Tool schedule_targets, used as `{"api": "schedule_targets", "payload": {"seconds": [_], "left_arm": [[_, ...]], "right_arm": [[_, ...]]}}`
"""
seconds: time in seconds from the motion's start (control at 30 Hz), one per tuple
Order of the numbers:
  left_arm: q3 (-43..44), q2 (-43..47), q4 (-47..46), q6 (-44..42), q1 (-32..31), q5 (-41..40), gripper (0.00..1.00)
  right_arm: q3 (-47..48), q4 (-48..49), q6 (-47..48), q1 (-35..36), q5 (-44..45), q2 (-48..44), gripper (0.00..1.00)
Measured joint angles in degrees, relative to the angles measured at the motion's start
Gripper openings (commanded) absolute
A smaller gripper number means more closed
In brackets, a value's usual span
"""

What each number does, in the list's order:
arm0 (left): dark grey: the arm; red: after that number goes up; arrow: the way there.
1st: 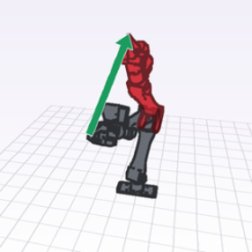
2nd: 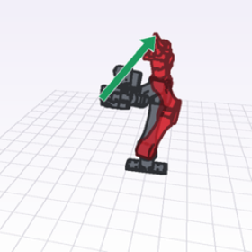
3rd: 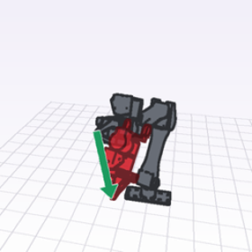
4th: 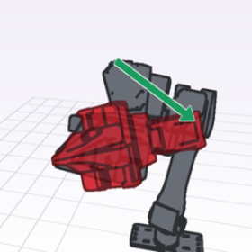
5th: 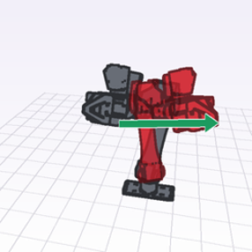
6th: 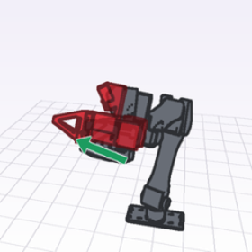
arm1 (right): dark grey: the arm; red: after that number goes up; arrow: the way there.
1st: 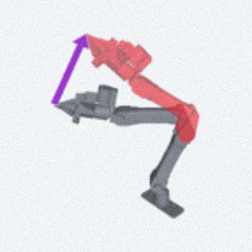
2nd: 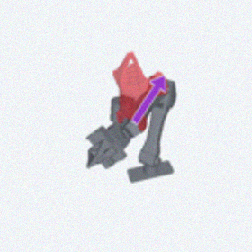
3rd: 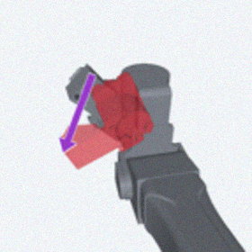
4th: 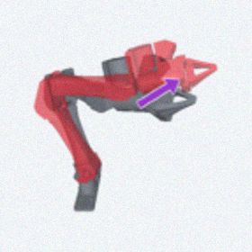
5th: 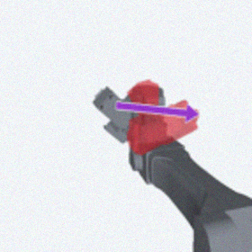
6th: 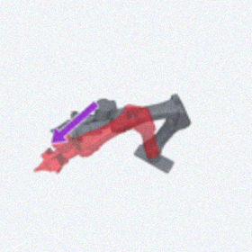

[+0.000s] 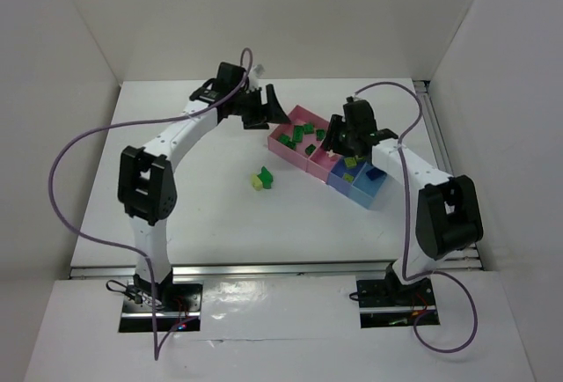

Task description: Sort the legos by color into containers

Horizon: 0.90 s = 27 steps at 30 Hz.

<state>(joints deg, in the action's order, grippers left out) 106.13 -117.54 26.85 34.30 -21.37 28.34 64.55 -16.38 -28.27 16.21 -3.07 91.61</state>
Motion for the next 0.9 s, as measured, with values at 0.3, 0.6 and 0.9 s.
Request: {"api": "schedule_targets", "payload": {"seconds": [0.3, 0.6, 0.9], "left_arm": [[-20.6, 21.4, 2.8, -1.8, 6.6, -13.4, 0.56], [-30.4, 23.3, 7.5, -4.1, 8.2, -15.4, 0.6], [-32.7, 23.3, 7.9, -4.2, 11.5, -15.3, 0.54]], "right_arm": [[2.5, -2.7, 5.8, 13.1, 3.9, -1.2, 0.38], [17.0, -7.1, 10.3, 20.5, -0.7, 15.0, 0.67], [24.4, -12.0, 12.5, 24.4, -3.3, 24.0, 0.91]]}}
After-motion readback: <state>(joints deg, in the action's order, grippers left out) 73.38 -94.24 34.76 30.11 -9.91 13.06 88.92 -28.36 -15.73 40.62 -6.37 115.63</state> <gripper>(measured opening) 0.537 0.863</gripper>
